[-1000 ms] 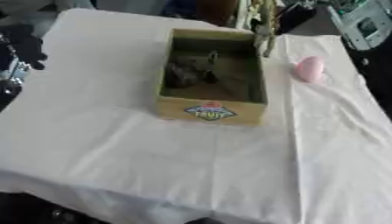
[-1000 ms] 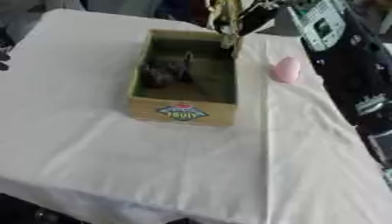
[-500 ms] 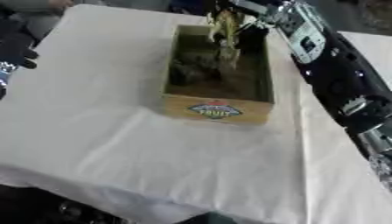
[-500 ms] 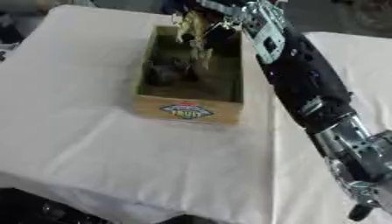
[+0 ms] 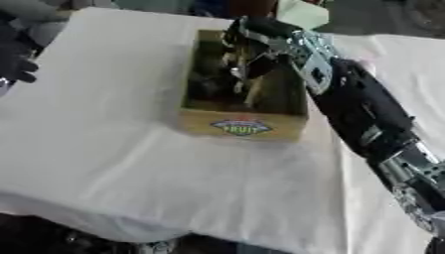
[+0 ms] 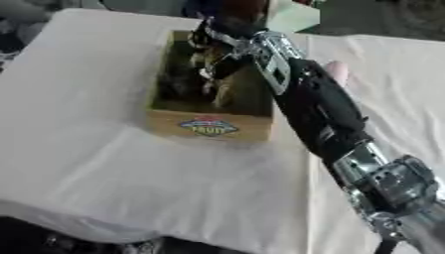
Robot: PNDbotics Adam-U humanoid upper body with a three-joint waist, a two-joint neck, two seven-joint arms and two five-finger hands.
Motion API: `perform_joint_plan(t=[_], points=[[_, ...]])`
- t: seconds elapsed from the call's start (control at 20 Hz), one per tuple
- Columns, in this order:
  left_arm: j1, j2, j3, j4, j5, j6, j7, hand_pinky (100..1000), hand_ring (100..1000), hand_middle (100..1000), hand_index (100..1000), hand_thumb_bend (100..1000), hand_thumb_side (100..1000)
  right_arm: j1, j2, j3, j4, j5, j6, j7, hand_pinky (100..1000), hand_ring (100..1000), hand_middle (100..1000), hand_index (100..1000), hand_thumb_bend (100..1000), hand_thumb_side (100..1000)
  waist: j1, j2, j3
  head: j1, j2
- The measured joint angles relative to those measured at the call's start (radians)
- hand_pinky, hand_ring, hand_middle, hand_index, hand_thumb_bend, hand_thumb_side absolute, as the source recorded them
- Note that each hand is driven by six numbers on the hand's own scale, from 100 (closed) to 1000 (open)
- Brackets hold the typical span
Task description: Pick up objects on the table and place them in the box.
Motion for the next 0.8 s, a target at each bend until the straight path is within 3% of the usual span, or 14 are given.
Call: perform_joint_plan(t=[0.15,0.45,0.8], points=[[0.0,0.0,0.0,0.0,0.0,0.001,-0.003,581,596,614,796,563,707,0.0,0.0,0.013,-0.01,0.075,-0.052,0.036,619,639,671,786,462,464,0.0,-0.002,-0.004,0.0,0.0],[0.005,0.0,0.0,0.0,-0.001,0.001,-0.008,581,596,614,796,565,708,0.003,0.0,0.034,-0.027,0.155,-0.141,0.163,756,794,810,893,488,607,-0.001,-0.004,-0.018,0.004,0.0],[0.018,0.001,0.002,0.0,-0.007,0.001,-0.008,582,595,615,797,568,709,0.016,-0.035,0.059,-0.07,0.113,-0.118,0.21,841,901,892,939,543,697,-0.005,-0.01,-0.047,0.027,0.001]])
